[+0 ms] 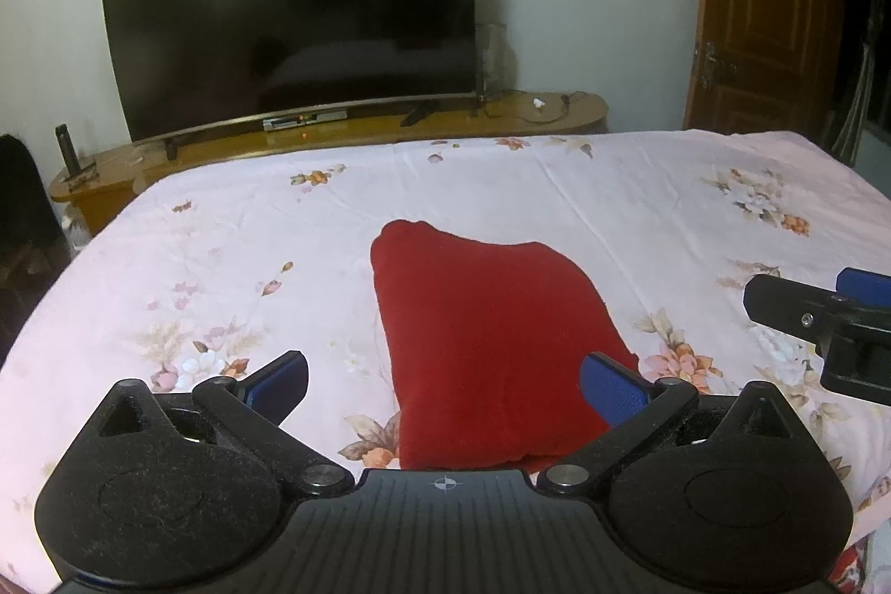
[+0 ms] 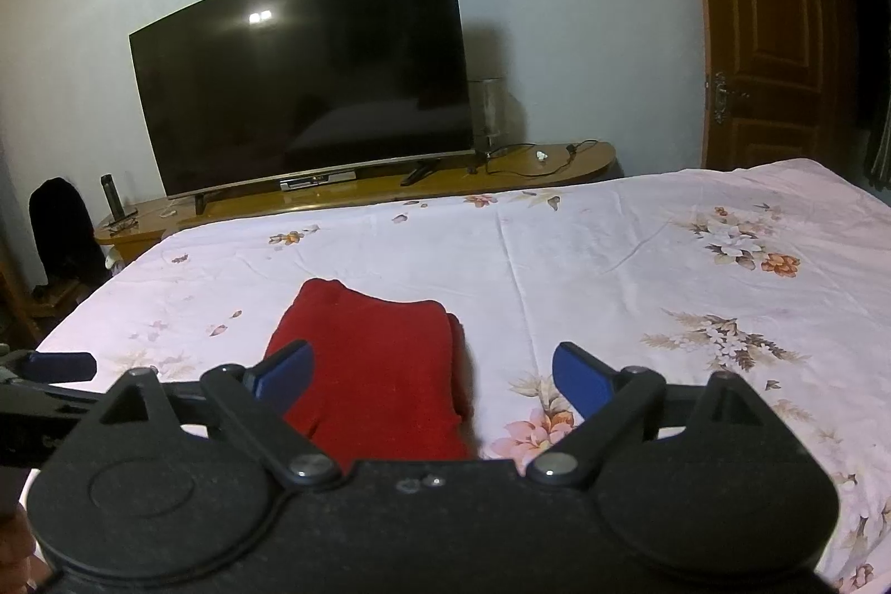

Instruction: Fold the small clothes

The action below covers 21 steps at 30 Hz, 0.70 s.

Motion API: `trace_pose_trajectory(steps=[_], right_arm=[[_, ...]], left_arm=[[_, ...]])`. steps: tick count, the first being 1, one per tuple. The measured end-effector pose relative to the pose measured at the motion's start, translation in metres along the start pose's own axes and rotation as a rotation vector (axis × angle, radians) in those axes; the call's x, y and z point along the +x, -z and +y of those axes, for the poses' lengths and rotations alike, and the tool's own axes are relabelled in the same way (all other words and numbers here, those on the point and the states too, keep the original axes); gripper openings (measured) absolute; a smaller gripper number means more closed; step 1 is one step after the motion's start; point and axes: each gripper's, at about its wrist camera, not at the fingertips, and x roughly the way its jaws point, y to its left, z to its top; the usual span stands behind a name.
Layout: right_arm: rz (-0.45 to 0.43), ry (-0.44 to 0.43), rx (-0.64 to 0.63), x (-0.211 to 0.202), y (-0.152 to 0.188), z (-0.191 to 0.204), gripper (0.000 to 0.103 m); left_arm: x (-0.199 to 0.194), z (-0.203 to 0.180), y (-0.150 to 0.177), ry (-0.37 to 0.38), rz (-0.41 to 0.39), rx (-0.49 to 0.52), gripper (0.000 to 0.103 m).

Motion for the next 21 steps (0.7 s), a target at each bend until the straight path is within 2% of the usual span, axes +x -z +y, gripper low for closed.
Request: trace_pose_trajectory(steps=[21], right_arm=[[0.017,0.010,0.010,0.013,-0.001,-0.002,0.093]], left_arm=[[0.014,-0.009,-0.005,0.016,0.021,0.002,0.103]])
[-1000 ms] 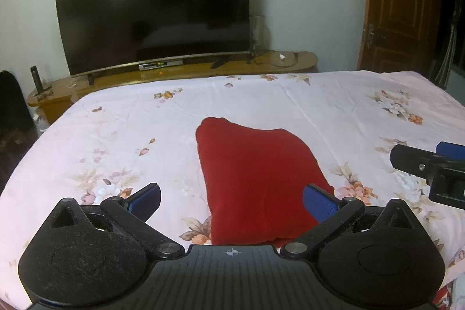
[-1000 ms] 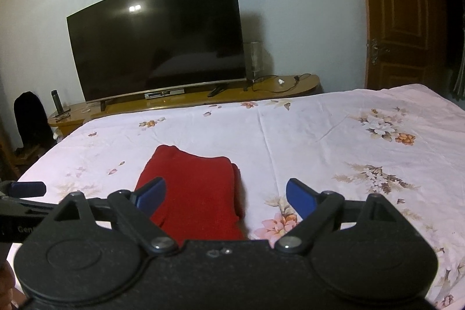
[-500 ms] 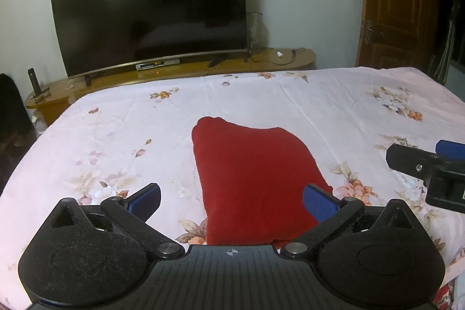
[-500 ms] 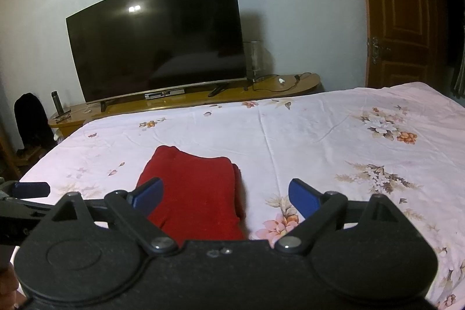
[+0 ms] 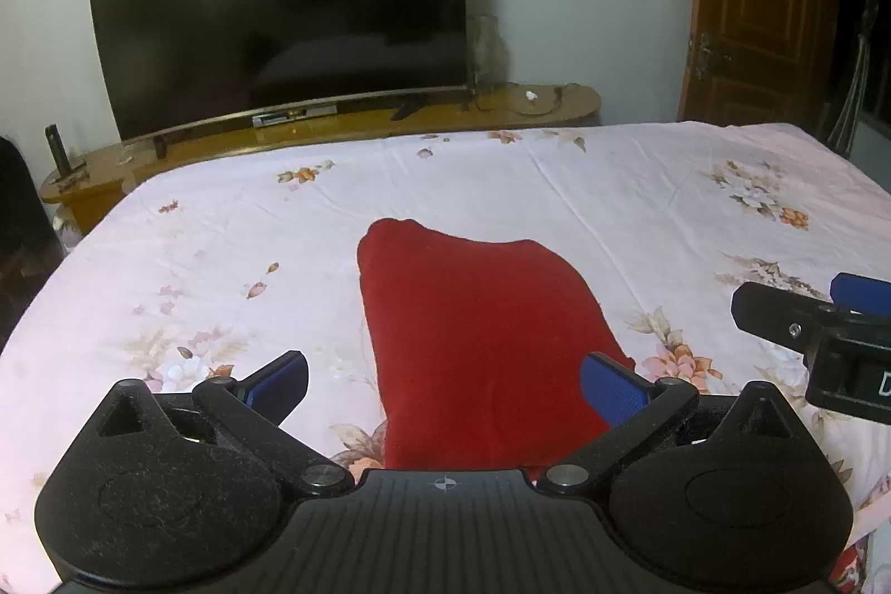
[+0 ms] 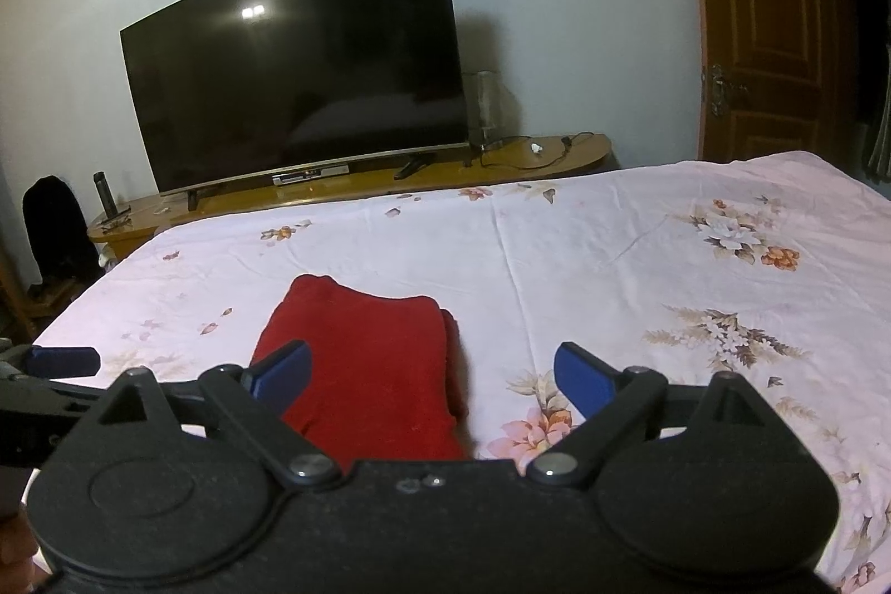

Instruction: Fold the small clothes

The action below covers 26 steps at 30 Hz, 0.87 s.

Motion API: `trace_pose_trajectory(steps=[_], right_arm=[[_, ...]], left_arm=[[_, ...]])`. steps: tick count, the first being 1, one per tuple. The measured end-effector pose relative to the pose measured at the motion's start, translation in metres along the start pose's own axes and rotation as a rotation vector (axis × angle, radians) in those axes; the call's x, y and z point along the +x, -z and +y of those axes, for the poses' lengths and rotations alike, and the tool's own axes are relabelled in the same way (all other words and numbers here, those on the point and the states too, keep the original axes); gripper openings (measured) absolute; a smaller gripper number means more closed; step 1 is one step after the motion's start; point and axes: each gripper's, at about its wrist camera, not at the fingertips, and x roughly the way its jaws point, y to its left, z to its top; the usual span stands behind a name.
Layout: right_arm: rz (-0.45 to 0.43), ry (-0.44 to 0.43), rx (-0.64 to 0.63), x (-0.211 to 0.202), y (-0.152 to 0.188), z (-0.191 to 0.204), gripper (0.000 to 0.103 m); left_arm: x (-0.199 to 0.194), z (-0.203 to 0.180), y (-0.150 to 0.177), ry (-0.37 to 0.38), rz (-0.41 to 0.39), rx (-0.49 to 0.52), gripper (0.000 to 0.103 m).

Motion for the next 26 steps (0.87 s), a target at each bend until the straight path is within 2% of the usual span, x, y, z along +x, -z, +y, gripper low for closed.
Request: trace_pose_trajectory(steps=[15,18,23,26], right_arm=[[0.008,-0.001,0.009,0.010,-0.001,-0.002,0.094],[0.012,0.001,0.007,0.013,-0.001,-0.003,0.094],[0.018,-0.003,0.009,0.018,-0.002,-0.004,0.094],[0.015,-0.004,0.017,0.022,-0.004,-0.006,0.094]], left_arm=[[0.024,0.000,-0.006,0.031,0.038,-0.030,0.103],[0.026,-0.001,-0.007,0.034,0.025,-0.019,0.103],[0.028,-0.003,-0.009,0.038,-0.041,-0.013,0.102],[0.032,-0.001,-0.012,0.046,-0.042,-0.026,0.103]])
